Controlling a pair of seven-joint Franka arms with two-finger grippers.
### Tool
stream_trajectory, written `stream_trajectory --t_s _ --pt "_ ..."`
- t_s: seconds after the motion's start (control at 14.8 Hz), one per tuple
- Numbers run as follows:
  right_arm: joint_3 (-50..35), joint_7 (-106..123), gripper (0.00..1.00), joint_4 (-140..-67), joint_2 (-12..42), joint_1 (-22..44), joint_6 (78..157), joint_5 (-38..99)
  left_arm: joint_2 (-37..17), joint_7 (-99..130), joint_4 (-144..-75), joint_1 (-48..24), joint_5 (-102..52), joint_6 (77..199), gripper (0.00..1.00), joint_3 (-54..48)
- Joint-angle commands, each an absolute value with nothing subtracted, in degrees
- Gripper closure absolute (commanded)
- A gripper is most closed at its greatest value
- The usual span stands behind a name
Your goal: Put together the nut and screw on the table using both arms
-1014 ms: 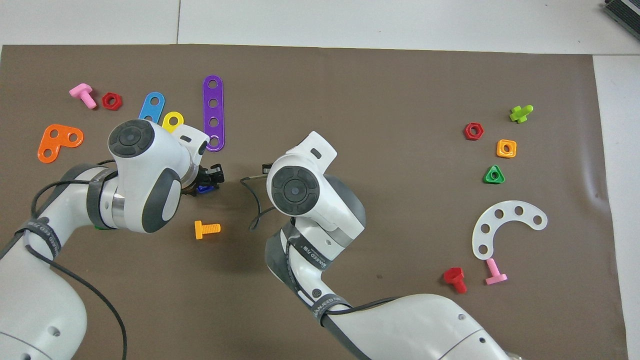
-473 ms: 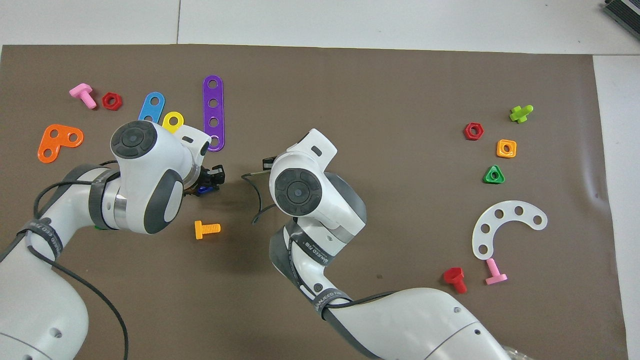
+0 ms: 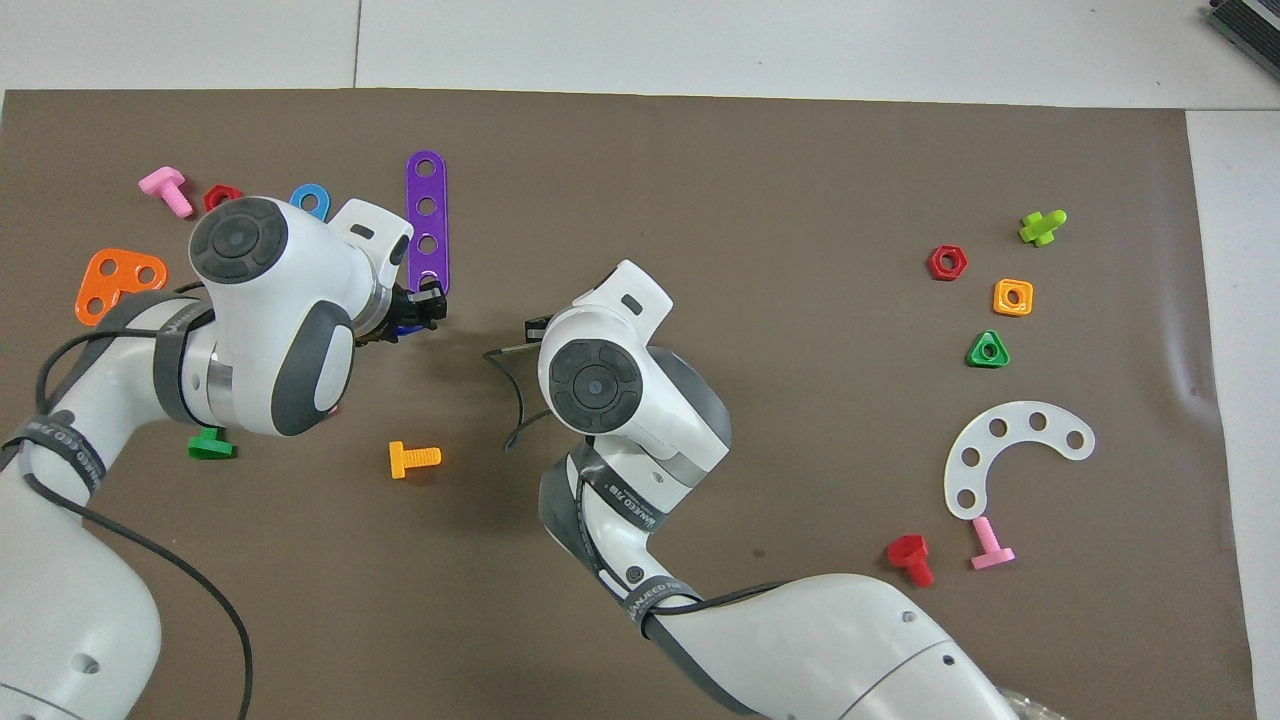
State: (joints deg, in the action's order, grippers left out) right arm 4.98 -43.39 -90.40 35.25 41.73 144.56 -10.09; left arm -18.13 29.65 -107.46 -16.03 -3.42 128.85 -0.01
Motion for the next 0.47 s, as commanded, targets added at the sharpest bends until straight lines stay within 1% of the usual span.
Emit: stream_trajectory --t_s 0.0,0.07,0.14,0.27,0.34,0.41 --pt "4.7 -44.4 0.87 -92.1 35.4 41.4 148.3 -11.4 -23.1 28.7 -96.1 -14.7 -3.3 122.6 1.00 0.4" --pt "4.7 -44.4 0.36 -92.0 35.4 41.4 148.2 -11.4 -23.8 28.7 -94.1 -14.2 -3.2 121.6 1.00 0.4" --pt "4.7 -44.5 0.00 -91.9 35.3 41.4 148.1 -11.4 -24.3 28.4 -93.0 -14.2 -3.3 121.4 1.00 0.4" --pt "4.8 -44.4 0.00 -91.5 34.7 41.4 147.3 -11.3 -24.6 28.4 -92.6 -14.2 -3.4 121.7 1.00 0.3" --pt "5.1 -44.0 0.00 -91.8 33.6 41.1 146.7 -11.3 -24.7 28.4 -92.3 -14.4 -3.8 122.3 1.00 0.3" --pt "5.0 -43.8 0.00 -92.0 30.9 39.8 144.5 -11.3 -24.8 28.4 -91.9 -14.8 -3.8 122.3 1.00 0.3"
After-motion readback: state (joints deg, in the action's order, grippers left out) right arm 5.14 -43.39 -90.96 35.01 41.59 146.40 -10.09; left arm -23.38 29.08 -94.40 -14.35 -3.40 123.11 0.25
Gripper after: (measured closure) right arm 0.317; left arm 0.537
